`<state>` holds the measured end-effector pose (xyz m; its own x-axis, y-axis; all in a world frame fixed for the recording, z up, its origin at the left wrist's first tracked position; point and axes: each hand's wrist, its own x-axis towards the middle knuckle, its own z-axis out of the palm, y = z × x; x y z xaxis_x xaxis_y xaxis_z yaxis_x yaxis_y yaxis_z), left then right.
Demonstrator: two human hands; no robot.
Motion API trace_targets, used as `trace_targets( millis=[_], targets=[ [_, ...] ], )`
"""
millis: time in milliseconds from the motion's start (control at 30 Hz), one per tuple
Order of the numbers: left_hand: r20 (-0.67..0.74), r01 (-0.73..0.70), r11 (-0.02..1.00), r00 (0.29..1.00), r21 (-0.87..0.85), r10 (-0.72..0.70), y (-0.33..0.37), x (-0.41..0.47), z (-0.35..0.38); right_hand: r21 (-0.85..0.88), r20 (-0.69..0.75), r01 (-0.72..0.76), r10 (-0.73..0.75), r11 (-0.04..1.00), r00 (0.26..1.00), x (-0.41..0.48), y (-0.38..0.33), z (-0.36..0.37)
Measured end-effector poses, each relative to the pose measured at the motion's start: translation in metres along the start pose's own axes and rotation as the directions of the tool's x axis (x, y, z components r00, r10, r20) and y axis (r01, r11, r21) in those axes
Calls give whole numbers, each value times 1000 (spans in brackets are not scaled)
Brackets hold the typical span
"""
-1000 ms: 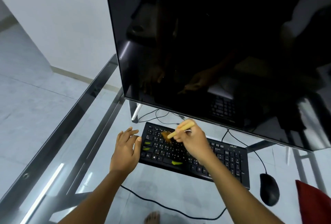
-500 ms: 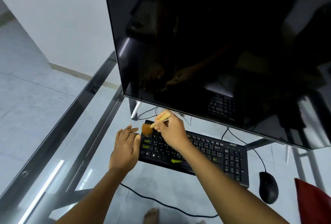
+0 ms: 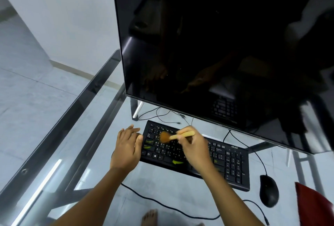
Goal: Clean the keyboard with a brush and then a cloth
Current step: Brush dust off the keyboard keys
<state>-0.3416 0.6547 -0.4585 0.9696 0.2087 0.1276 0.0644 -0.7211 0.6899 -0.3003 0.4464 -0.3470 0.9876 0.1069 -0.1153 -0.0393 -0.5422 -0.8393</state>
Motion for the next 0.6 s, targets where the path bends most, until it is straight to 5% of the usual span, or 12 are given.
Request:
trace_targets(
  millis=[67, 100, 200, 233, 367, 500, 600],
  targets=[
    [-1, -2, 1000, 1000, -8, 2, 2, 0, 0, 11, -216, 3, 0, 1000, 976, -3, 5, -9],
    [1, -7, 1000, 1000, -6, 7, 2, 1, 0, 92, -199, -17, 35, 996, 979, -7, 5, -12],
    [6, -2, 1000, 1000, 9, 2, 0, 0, 1, 174, 186, -158, 125, 972, 975, -25, 5, -3],
    [4, 3, 1000, 1000, 8, -4, 0, 0, 1, 152, 194, -146, 116, 978, 974, -30, 9, 0],
    [-5, -13, 1000, 1000, -3, 13, 4, 0, -1, 206, -147, -78, 110, 975, 983, -38, 17, -2],
    [-12, -17, 1000, 1000, 15, 17, 2, 0, -1, 233, 215, -215, 166, 948, 963, -39, 18, -1],
    [-10, -19, 1000, 1000, 5, 19, 3, 0, 0, 395, -78, -266, 321, 879, 944, -23, 21, -10]
  ],
)
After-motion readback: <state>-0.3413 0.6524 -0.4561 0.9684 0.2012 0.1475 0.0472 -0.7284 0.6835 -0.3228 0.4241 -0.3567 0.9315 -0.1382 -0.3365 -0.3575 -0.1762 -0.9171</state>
